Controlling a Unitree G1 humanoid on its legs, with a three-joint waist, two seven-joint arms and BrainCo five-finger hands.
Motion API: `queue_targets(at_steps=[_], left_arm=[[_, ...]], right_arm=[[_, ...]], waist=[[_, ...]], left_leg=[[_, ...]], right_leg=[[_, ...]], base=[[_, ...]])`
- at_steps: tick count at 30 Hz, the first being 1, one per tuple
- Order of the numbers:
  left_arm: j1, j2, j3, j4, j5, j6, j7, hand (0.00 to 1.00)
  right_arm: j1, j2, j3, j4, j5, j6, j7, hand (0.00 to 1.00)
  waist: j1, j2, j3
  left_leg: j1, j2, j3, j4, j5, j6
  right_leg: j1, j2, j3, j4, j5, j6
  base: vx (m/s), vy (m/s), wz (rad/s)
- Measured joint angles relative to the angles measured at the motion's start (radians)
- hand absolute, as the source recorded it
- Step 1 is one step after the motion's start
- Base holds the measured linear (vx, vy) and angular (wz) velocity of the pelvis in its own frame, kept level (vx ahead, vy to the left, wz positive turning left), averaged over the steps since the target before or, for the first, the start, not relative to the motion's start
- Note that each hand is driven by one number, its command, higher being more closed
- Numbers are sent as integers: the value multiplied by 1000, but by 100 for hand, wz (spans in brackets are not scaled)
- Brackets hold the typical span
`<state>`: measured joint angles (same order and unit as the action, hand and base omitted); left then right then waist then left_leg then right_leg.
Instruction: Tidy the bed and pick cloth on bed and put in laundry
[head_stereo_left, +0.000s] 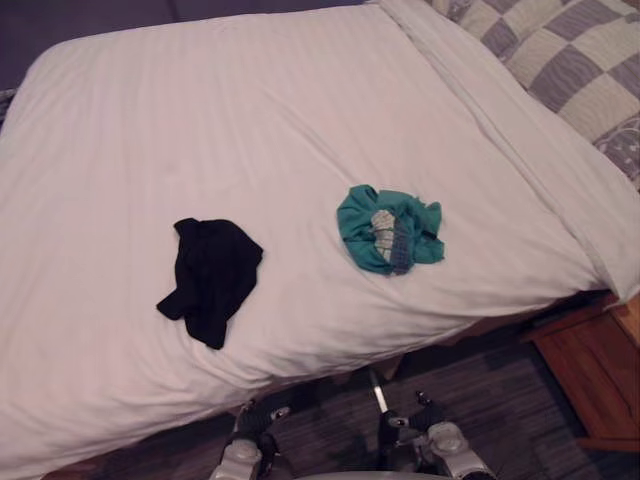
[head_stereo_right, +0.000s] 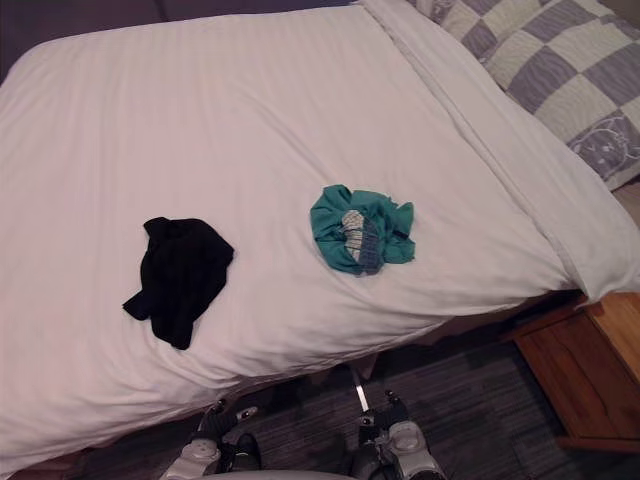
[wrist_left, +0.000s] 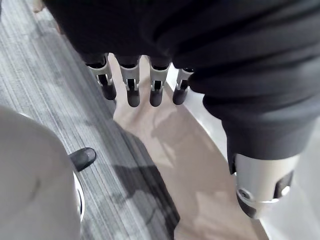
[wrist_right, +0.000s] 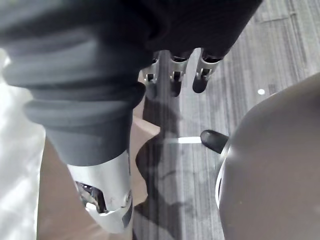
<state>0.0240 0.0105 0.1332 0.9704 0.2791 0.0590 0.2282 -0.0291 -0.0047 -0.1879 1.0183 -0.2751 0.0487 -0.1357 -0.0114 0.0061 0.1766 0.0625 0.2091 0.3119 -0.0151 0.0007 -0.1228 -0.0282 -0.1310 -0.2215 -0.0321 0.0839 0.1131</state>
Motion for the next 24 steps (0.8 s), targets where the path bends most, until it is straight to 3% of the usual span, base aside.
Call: queue_targets(at_steps=[2,3,4,5,6,8,11,13,15,21,24], left_arm=[[7,-9,121,12,-47,8,22,0],[26,-11,263,23,-92,19,37,0],[36,-10,332,25,-123,24,42,0],[57,-5,504,38,-171,36,55,0],[60,-4,518,39,-177,39,57,0],[112,19,758,41,-231,61,72,0],[155,100,984,37,-254,77,89,0],[161,143,1017,1,-270,83,106,0],[158,204,990,-110,-269,82,132,0],[111,344,731,-545,-210,30,260,0],[65,378,636,-659,-179,0,279,0]], right_arm=[[7,1,-129,15,54,4,-18,0],[24,-8,-263,13,99,13,-38,0],[33,-16,-317,9,122,24,-47,0],[71,-45,-412,4,158,47,-68,0],[76,-48,-418,2,161,49,-70,0],[143,-83,-504,-63,201,73,-104,0],[183,-91,-544,-208,229,80,-152,0],[188,-93,-540,-317,232,79,-169,0],[182,-120,-513,-480,218,71,-194,0],[66,-296,-509,-663,67,29,-268,0],[23,-360,-480,-679,35,19,-276,0]], waist=[[-1,3,-1],[-1,10,-12],[-2,12,-15],[0,20,-21],[0,21,-21],[1,32,-38],[0,27,-76],[1,25,-97],[22,26,-129],[31,18,-144],[28,27,-141]], left_leg=[[22,-6,-1,-13,0,0],[29,-9,-6,-24,0,0],[34,-10,-9,-29,0,0],[62,-11,-8,-48,1,-1],[64,-12,-8,-50,1,-1],[91,-17,-3,-72,1,-2],[94,-16,-1,-77,-2,-6],[94,-16,-2,-77,-3,-8],[92,-16,-8,-77,-3,-8],[63,-17,-67,-67,2,-14],[55,-17,-81,-55,2,-14]], right_leg=[[25,-3,-4,-14,3,4],[44,-5,-16,-26,3,5],[52,-6,-21,-26,2,7],[74,-7,-26,-28,-2,10],[76,-7,-27,-28,-2,11],[98,-13,-36,-29,-14,19],[104,-14,-49,-30,-22,24],[109,-14,-53,-34,-23,24],[114,-14,-57,-39,-23,24],[111,-16,-81,-22,-35,22],[106,-21,-83,4,-50,24]], base=[[31,31,10],[32,15,14],[73,20,17],[74,15,10],[112,31,10],[81,29,8],[63,19,7],[20,0,9],[0,-2,10],[-26,-8,19],[0,1,11]])
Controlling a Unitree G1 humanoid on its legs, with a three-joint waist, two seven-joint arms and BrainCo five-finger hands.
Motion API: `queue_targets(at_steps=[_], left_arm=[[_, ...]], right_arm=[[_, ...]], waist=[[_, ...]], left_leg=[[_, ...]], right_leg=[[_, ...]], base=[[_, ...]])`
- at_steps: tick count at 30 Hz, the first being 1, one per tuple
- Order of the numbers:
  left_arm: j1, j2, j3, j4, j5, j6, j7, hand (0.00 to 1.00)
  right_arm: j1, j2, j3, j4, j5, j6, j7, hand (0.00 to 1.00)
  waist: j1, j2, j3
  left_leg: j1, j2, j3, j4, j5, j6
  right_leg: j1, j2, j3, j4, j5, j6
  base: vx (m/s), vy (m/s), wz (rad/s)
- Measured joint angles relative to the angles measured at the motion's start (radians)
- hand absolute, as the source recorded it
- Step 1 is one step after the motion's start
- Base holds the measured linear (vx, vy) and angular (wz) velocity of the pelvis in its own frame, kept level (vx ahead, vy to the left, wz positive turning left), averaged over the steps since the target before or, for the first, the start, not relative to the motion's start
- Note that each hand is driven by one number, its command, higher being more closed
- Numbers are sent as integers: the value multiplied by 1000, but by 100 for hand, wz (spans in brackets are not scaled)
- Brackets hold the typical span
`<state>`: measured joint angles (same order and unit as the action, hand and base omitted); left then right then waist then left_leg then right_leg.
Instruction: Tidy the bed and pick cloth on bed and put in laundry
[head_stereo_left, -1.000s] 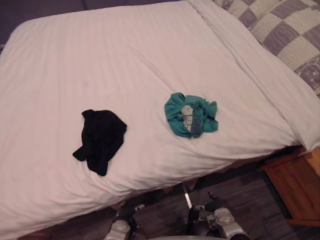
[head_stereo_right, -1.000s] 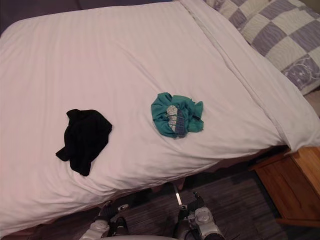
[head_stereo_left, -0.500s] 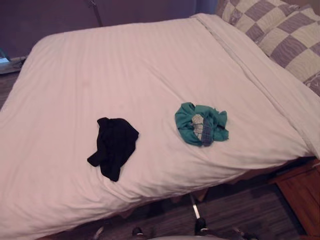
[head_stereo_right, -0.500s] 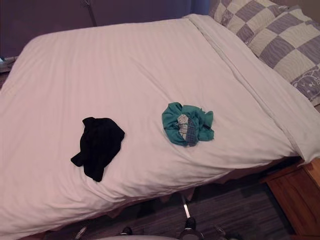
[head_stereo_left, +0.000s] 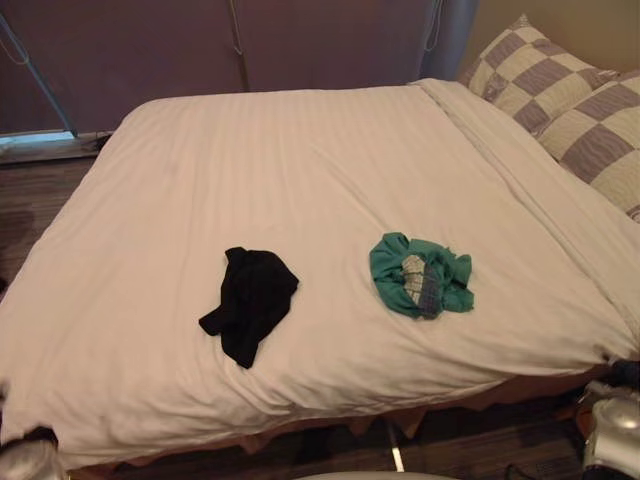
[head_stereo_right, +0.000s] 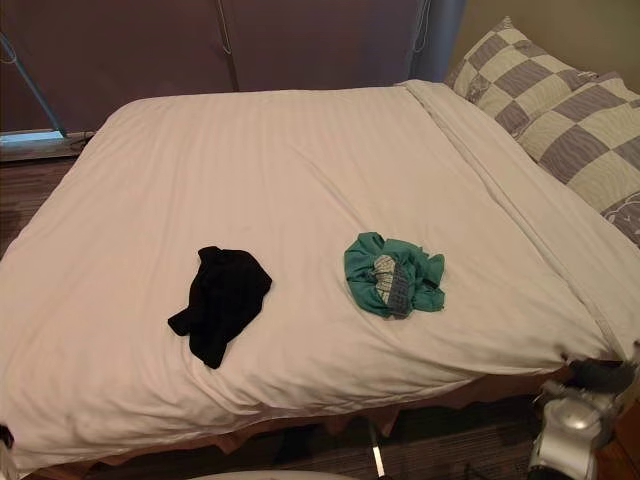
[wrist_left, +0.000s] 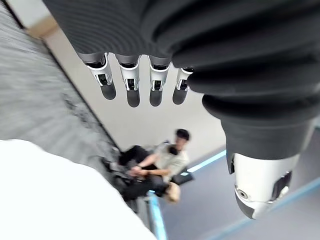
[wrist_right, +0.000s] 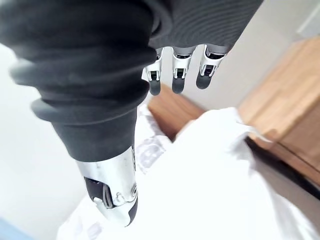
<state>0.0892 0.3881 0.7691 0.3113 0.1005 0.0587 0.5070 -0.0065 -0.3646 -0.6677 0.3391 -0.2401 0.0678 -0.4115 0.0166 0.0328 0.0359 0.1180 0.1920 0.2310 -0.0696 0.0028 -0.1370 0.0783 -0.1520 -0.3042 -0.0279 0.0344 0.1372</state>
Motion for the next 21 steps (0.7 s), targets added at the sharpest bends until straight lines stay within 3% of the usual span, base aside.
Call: queue_targets(at_steps=[4,7,16,21], left_arm=[[-101,24,-174,-59,32,-46,-3,0],[-142,25,-285,-100,51,-70,-14,0],[-351,31,-562,-104,104,-77,-77,0],[-456,31,-651,-33,151,-62,-112,0]], right_arm=[[-72,-72,143,-8,-45,-7,8,0],[-121,-79,221,-22,-75,-23,26,0],[-336,-107,453,-72,-86,-30,46,0],[-405,-115,490,-96,-87,-31,46,0]], waist=[[-3,13,16],[-3,5,35],[-4,-16,187],[-10,-17,248]], left_leg=[[-6,1,-2,6,0,0],[-22,3,4,14,0,1],[-132,2,32,54,18,12],[-185,1,60,54,27,16]], right_leg=[[-18,-2,6,28,-11,-2],[-50,-2,25,50,-15,-3],[-216,-9,91,126,-3,-19],[-290,-6,121,127,20,-29]], base=[[0,0,0],[1,1,-12],[-41,7,-13],[-19,12,-17]])
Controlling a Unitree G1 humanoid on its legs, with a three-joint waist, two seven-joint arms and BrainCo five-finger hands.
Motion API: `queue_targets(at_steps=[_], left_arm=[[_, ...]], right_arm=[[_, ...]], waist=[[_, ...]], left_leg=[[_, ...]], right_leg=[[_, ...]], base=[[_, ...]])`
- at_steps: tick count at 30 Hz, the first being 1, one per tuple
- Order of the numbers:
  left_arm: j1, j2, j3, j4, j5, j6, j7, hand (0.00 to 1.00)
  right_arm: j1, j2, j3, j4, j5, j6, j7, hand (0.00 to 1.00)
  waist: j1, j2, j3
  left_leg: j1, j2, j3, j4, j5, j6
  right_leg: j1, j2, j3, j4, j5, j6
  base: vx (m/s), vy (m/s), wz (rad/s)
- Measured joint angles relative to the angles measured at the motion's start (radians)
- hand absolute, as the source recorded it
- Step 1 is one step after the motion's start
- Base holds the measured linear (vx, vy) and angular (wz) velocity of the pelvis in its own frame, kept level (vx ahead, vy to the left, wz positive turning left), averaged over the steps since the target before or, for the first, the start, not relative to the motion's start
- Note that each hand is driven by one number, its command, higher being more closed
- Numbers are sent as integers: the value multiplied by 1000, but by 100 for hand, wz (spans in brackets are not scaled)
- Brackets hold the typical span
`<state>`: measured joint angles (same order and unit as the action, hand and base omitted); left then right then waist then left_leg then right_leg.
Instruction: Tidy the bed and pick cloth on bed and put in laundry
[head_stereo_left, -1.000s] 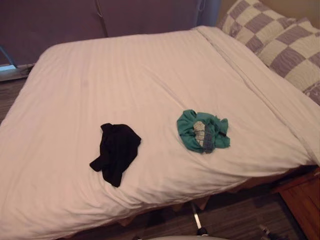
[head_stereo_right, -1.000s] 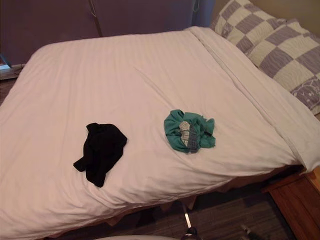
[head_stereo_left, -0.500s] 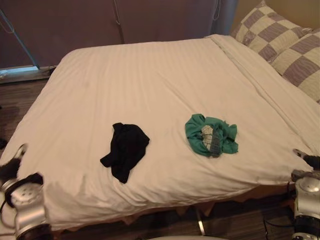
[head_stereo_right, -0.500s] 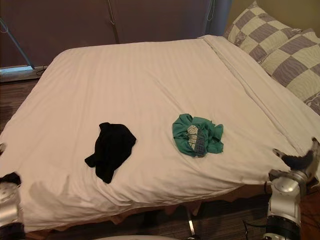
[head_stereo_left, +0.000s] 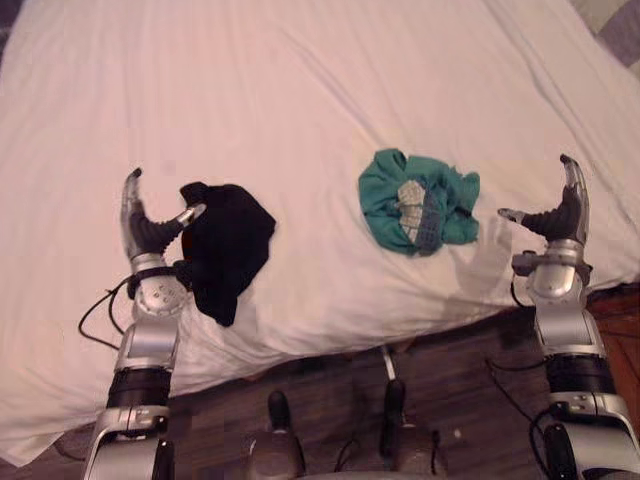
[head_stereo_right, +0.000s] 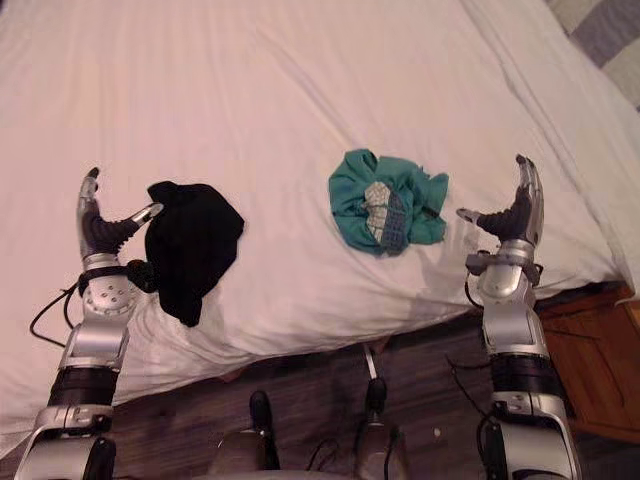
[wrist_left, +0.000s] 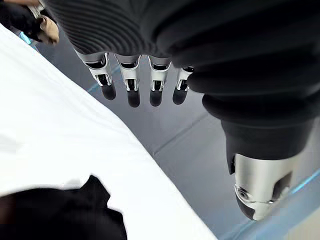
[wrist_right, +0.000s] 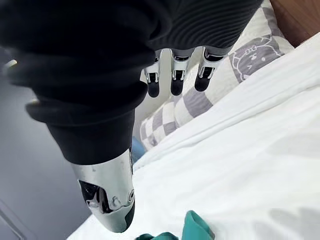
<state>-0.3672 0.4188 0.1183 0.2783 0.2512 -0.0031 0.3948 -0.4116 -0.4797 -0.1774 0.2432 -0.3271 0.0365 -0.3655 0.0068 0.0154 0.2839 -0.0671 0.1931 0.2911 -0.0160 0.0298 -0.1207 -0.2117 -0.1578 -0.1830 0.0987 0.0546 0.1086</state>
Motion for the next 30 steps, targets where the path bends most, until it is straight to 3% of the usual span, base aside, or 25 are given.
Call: queue_targets(at_steps=[6,7,11,15,23,30], left_arm=[[-89,-1,-83,120,91,47,-37,0],[-101,-1,-87,151,121,58,-46,100],[-136,-3,-78,227,255,85,-54,100],[-145,-4,-66,232,312,95,-90,100],[-14,-105,-37,100,287,64,-91,100],[141,-195,-59,-83,138,-11,-90,100]], right_arm=[[-56,-6,20,-22,-22,1,0,0],[-58,-6,24,-38,-29,1,0,0],[-71,-18,36,-53,-33,3,13,0],[-109,-47,51,-53,-43,11,42,0],[-313,-143,186,41,-98,12,86,0],[-365,-159,305,248,-92,10,154,0]], waist=[[-21,-8,64],[-23,-9,72],[-21,-8,83],[-19,-5,85],[-10,42,121],[16,68,144]], left_leg=[[-45,0,19,0,7,2],[-49,-1,21,0,7,2],[-49,-1,35,0,7,2],[-49,-3,31,0,7,2],[-64,-14,8,1,14,12],[-96,-18,-46,0,21,16]], right_leg=[[-41,7,24,-40,46,-10],[-41,7,25,-51,52,-9],[-41,10,35,-69,65,-13],[-38,8,34,-74,69,-10],[-22,-2,15,-105,82,4],[-14,-11,-38,-107,82,4]], base=[[10,15,-10],[18,13,-6],[22,15,-8],[-3,3,1],[-8,16,8],[41,19,23]])
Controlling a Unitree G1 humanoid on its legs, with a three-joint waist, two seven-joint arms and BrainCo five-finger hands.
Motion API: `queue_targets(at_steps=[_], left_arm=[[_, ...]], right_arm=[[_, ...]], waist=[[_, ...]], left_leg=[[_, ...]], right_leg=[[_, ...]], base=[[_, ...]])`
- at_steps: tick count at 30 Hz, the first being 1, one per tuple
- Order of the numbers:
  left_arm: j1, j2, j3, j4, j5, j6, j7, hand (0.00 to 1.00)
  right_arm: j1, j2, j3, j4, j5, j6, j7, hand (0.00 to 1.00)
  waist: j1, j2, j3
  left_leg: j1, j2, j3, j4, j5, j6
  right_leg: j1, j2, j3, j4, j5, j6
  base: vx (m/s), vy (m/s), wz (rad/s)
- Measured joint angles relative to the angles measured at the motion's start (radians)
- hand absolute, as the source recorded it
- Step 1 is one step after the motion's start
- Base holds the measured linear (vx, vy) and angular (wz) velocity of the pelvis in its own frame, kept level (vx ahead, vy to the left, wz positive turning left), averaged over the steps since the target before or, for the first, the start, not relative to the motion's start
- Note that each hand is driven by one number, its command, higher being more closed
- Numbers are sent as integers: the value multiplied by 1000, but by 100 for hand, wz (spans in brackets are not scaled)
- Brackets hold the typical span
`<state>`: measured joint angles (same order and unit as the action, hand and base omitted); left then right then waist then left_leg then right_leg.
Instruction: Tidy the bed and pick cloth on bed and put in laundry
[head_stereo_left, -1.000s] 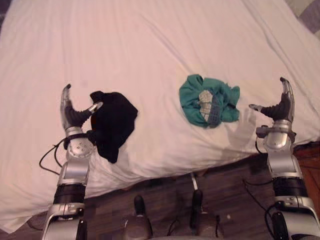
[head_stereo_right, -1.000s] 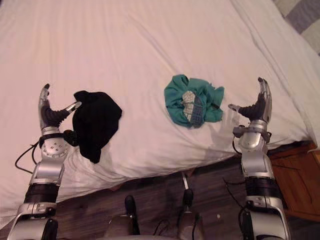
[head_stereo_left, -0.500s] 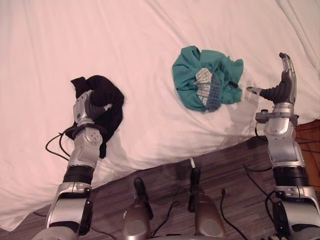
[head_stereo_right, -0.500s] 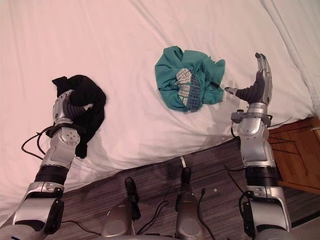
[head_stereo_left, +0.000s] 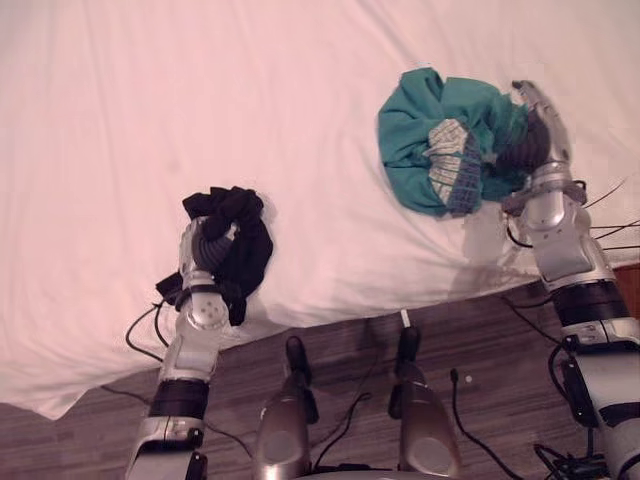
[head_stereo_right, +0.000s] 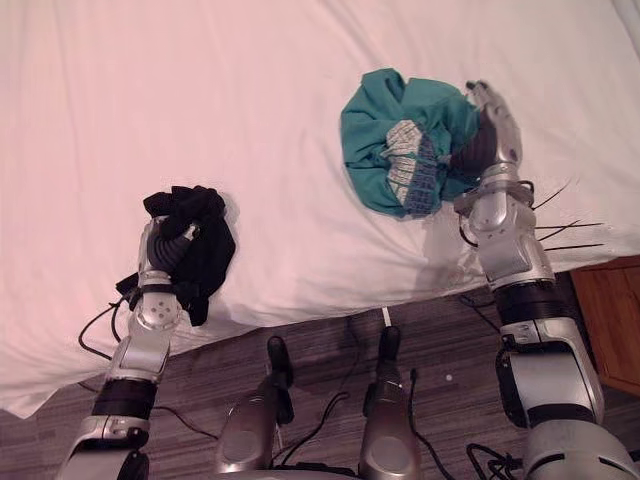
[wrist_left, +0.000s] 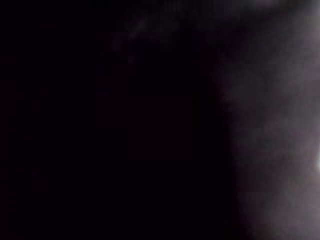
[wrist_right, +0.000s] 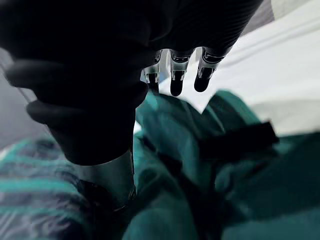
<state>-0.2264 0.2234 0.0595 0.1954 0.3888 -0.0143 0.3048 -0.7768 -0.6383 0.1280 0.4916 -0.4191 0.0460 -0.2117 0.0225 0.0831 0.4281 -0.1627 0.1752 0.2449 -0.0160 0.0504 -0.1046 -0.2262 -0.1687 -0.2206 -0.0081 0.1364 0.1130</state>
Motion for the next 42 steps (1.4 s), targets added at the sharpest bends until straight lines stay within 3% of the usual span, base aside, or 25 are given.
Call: queue_targets(at_steps=[1,2,9,14,18,20,21,24,30,32,33,34,35,36,37,39,40,41,42], left_arm=[[17,-7,-14,-12,-24,-11,0,100],[33,-16,-31,-26,-46,-21,0,100],[56,-25,-64,-27,-112,-36,-3,100],[106,-44,-70,-19,-115,-29,-24,100],[181,-45,-57,-10,-115,-11,-50,100],[208,-45,-44,12,-144,8,-71,100],[216,-46,-43,13,-150,10,-74,100],[261,-60,-26,16,-210,11,-89,100],[374,-191,-13,31,-360,6,-87,100],[383,-241,-19,31,-390,5,-81,100],[384,-253,-19,31,-399,5,-79,100],[387,-261,-19,34,-414,8,-77,100],[383,-261,-18,40,-418,8,-74,100],[371,-264,-12,53,-419,7,-63,100],[387,-279,-7,62,-419,9,-58,100],[416,-293,-11,60,-420,9,-57,100],[427,-291,0,49,-420,9,-54,100],[435,-285,12,56,-428,16,-48,100],[441,-277,12,56,-428,19,-47,100]], right_arm=[[-9,0,10,34,9,-2,4,100],[-18,1,13,91,23,-4,17,100],[-38,9,6,231,38,-39,41,100],[158,149,-161,103,94,-39,39,100],[444,336,-269,-74,155,-43,38,100],[634,470,-328,-139,209,-41,39,100],[671,493,-333,-148,225,-39,39,100],[813,588,-337,-167,283,-38,40,100],[884,599,-197,-187,312,-40,41,100],[884,589,-152,-203,312,-42,32,100],[883,587,-144,-207,312,-43,28,100],[882,594,-143,-207,312,-44,10,100],[879,600,-143,-207,312,-46,1,100],[859,588,-142,-206,312,-51,-11,100],[841,546,-142,-208,311,-50,-30,100],[830,504,-144,-208,306,-45,-38,100],[823,500,-144,-214,298,-45,-38,100],[848,503,-155,-243,287,-44,-37,100],[850,511,-155,-241,286,-41,-38,100]], waist=[[9,6,4],[21,13,7],[21,22,12],[20,13,5],[-5,-23,-76],[-17,-61,-135],[-20,-70,-146],[-42,-103,-188],[-33,-68,-241],[-33,-56,-246],[-32,-50,-250],[-26,-61,-262],[-26,-70,-267],[-18,-72,-269],[1,-30,-272],[-3,3,-265],[-5,5,-268],[-23,12,-285],[-22,0,-292]], left_leg=[[0,-4,-1,0,0,0],[0,-7,-4,0,1,1],[17,-7,-26,5,3,4],[71,-1,-25,-6,2,3],[101,-2,-19,-23,1,2],[132,-4,-19,-28,1,2],[137,-4,-21,-29,1,2],[152,-6,-44,-30,0,3],[153,-2,-73,-26,-2,-1],[63,-2,-174,13,-4,3],[40,-1,-199,5,-9,32],[27,3,-113,-43,-41,185],[12,11,-11,-41,-68,260],[-42,55,221,74,-62,253],[-50,95,426,216,41,330],[-40,79,512,186,84,315],[-45,41,494,119,141,290],[-31,0,546,45,-21,269],[-33,-9,563,46,-33,239]], right_leg=[[2,-4,-3,0,0,0],[5,-8,-8,1,0,0],[37,-10,-27,10,-4,0],[71,-8,-21,50,-63,7],[88,-7,-19,59,-81,14],[120,-8,-19,59,-90,14],[126,-7,-16,61,-97,15],[134,14,123,98,-173,3],[147,17,120,129,-200,33],[146,17,41,166,-226,16],[146,19,7,172,-231,2],[168,3,-93,148,-217,-10],[190,-13,-151,120,-204,-14],[211,-39,-246,114,-200,-1],[247,-37,-342,144,-210,9],[274,-70,-476,277,-252,-11],[289,-44,-508,230,-308,3],[370,-21,-683,138,-281,2],[380,-28,-720,133,-281,9]], base=[[42,40,11],[38,39,14],[12,17,10],[-10,1,1],[44,5,-2],[103,6,5],[66,3,10],[45,-8,25],[-50,-7,11],[-115,-29,137],[-87,-38,219],[-33,-36,199],[47,-26,266],[102,72,254],[93,126,265],[-14,139,243],[-142,122,346],[-119,72,302],[-24,114,312]])
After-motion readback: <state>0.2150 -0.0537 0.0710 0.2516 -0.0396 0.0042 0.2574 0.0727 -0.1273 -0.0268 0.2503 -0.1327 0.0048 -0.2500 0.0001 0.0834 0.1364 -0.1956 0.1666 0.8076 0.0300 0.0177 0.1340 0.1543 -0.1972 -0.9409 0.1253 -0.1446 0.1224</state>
